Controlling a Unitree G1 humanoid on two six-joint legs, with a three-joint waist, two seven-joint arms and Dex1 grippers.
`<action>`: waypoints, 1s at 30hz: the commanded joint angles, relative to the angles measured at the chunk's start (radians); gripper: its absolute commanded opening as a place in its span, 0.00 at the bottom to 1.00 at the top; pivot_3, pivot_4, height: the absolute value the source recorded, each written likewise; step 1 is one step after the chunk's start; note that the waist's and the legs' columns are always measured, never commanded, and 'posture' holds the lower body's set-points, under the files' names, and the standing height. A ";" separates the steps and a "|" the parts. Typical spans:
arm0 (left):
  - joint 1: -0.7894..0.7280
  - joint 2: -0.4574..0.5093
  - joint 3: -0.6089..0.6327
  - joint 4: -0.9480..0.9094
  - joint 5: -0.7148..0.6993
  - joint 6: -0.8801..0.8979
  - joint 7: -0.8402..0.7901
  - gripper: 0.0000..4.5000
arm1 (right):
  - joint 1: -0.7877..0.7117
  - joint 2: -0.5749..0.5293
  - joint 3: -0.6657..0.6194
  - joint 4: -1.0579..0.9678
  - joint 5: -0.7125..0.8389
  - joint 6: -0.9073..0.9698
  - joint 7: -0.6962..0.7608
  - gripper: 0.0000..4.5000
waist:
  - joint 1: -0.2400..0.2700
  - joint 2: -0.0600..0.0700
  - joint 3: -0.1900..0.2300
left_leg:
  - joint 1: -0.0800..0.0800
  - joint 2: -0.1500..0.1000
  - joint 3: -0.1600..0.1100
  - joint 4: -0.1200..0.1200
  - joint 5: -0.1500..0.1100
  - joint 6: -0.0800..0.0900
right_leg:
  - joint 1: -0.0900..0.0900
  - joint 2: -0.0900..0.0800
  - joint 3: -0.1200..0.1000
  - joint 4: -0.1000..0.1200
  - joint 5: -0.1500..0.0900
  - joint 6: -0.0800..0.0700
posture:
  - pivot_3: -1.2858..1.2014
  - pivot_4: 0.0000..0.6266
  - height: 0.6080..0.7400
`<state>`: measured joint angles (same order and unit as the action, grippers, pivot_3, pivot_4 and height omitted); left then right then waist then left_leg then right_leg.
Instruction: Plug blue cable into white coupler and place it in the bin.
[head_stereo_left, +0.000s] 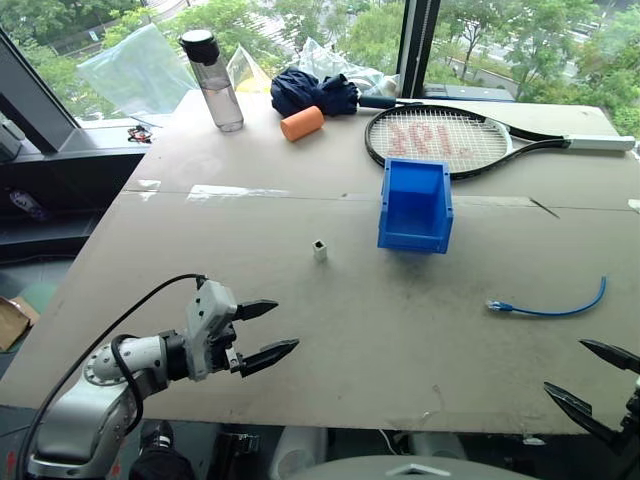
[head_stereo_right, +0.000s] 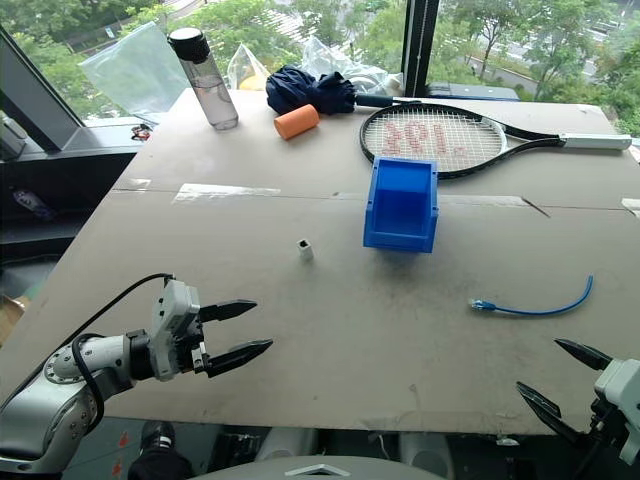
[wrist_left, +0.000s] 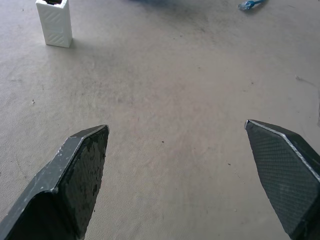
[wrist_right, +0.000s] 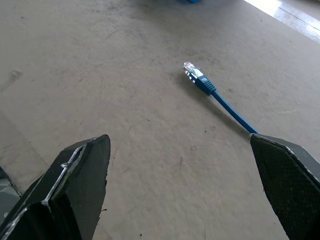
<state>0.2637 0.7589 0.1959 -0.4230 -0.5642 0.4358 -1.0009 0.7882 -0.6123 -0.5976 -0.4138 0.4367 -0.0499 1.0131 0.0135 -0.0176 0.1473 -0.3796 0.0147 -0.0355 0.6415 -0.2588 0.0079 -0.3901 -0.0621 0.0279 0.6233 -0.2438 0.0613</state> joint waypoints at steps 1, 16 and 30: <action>-0.041 0.007 0.005 -0.042 -0.042 0.018 -0.004 0.98 | -0.052 -0.026 -0.015 -0.046 0.032 0.042 -0.038 1.00 | 0.001 0.000 0.000 | 0.000 0.000 0.000 0.000 0.000 0.000 | 0.000 0.000 0.000 0.000 0.000 0.000 | 0.52 0.24 1.00; -0.134 -0.001 -0.090 -0.197 -0.098 0.105 0.026 0.98 | -0.649 -0.466 0.401 -0.057 0.039 0.834 -0.154 1.00 | 0.003 -0.003 0.000 | -0.002 -0.005 0.003 0.003 -0.001 0.002 | 0.000 0.001 -0.006 0.000 0.003 -0.004 | 0.52 0.24 1.00; -0.086 -0.026 -0.087 -0.243 -0.111 0.110 0.100 1.00 | -0.823 -0.398 0.634 -0.030 -0.071 0.970 -0.250 0.02 | -0.005 -0.011 -0.004 | -0.001 -0.002 0.002 0.006 -0.001 0.002 | 0.002 0.004 -0.006 0.000 0.002 -0.003 | 0.52 0.24 1.00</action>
<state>0.1808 0.7340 0.1044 -0.6246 -0.6626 0.5574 -0.9066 -0.0361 -1.0241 0.0211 -0.4184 0.3706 0.9163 0.7754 0.0083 -0.0284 0.1431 -0.3798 0.0123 -0.0336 0.6482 -0.2597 0.0101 -0.3877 -0.0584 0.0224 0.6236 -0.2422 0.0596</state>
